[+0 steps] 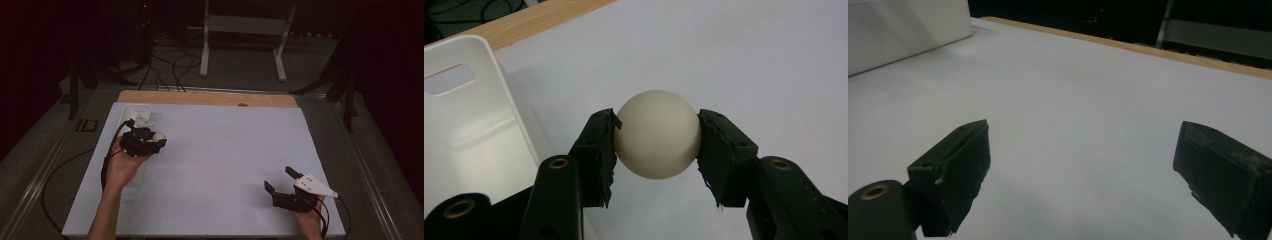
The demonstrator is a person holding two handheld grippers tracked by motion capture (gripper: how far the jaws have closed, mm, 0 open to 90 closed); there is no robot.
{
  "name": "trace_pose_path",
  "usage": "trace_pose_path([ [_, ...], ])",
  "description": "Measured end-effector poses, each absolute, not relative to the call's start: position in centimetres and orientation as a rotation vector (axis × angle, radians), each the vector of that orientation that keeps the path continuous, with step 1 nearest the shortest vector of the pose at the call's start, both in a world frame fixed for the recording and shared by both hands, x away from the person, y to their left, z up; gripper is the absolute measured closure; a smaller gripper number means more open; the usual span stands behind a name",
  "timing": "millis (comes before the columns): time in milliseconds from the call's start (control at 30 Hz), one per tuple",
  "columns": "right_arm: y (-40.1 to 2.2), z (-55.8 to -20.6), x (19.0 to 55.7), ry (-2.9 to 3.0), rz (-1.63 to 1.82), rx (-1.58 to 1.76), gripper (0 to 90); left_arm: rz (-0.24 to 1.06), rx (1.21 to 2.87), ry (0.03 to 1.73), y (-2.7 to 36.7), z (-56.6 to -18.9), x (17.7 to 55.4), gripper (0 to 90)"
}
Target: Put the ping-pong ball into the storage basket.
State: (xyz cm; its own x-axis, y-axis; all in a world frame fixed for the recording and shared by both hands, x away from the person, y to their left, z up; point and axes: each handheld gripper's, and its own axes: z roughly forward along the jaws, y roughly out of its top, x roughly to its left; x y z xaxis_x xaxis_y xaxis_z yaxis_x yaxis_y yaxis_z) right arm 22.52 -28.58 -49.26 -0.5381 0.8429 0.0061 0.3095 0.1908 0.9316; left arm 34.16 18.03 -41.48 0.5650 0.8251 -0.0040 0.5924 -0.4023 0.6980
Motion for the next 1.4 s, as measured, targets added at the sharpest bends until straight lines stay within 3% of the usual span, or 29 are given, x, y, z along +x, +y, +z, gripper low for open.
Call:
trace_pose_path([
  [1400,-28.5,-49.3,22.6,1.951,1.337,1.075,7.8,0.473,2.106,1.164,20.2,-41.4,34.1,51.5],
])
